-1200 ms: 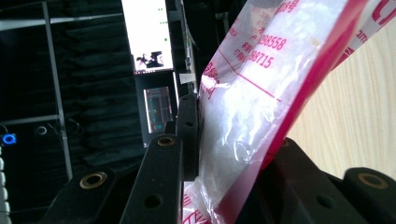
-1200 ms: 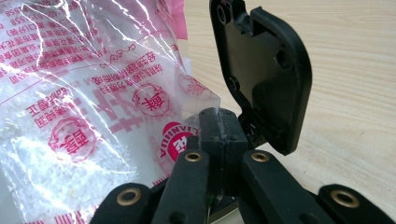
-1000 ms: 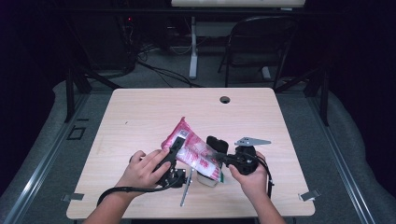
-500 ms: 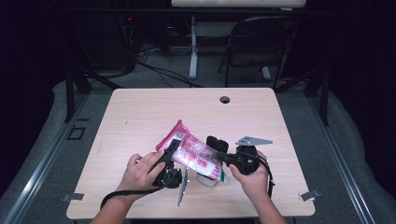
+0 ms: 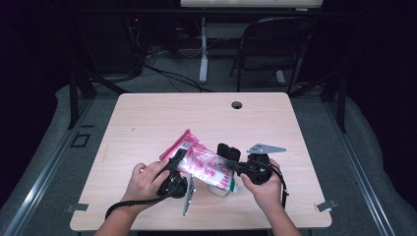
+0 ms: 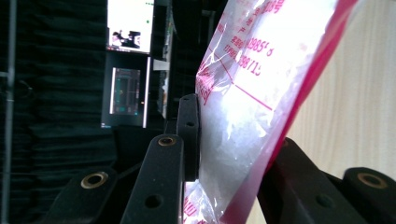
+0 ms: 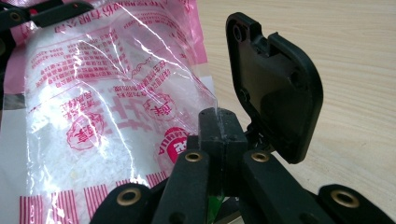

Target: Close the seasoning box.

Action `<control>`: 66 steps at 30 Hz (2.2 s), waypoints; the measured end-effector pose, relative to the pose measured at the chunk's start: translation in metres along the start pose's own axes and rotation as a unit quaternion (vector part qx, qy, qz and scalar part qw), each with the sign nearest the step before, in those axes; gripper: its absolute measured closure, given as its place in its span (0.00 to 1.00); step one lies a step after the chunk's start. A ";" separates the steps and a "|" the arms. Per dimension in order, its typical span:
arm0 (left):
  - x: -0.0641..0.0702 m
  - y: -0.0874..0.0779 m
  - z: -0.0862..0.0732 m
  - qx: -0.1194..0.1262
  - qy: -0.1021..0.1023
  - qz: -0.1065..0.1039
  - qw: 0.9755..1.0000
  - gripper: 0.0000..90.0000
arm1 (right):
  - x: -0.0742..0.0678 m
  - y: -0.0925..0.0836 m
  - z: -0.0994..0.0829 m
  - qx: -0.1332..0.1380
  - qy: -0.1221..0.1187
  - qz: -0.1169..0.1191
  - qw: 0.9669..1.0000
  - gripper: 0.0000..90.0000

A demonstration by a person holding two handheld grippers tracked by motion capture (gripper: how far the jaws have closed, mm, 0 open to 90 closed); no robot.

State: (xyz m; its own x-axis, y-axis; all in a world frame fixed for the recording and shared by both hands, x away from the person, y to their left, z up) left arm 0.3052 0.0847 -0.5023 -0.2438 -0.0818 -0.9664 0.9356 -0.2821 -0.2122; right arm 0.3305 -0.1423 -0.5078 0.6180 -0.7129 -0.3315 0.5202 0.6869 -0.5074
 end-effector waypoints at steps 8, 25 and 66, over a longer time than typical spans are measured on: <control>0.007 0.002 -0.005 -0.003 -0.019 -0.022 1.000 0.86 | -0.003 0.000 0.002 0.002 -0.003 0.003 1.000 1.00; 0.014 0.001 -0.016 0.002 -0.074 -0.060 0.995 0.86 | -0.010 0.001 0.008 0.007 -0.014 0.015 1.000 1.00; 0.041 0.010 -0.026 0.006 -0.199 -0.156 0.967 0.86 | -0.017 0.011 0.018 0.008 -0.024 0.038 0.999 1.00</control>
State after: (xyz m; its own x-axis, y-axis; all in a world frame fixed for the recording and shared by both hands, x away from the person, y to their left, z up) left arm 0.3114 0.1034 -0.5478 -0.5956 -0.3520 -0.7221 0.7978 -0.3637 -0.4808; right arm 0.3359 -0.1202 -0.4932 0.6831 -0.6518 -0.3293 0.4805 0.7407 -0.4695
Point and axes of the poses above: each handheld gripper's, and its own axes: y roughly forward along the jaws, z roughly out of its top, x roughly to its right, the point moved 4 cm from there along y, roughly forward along the jaws
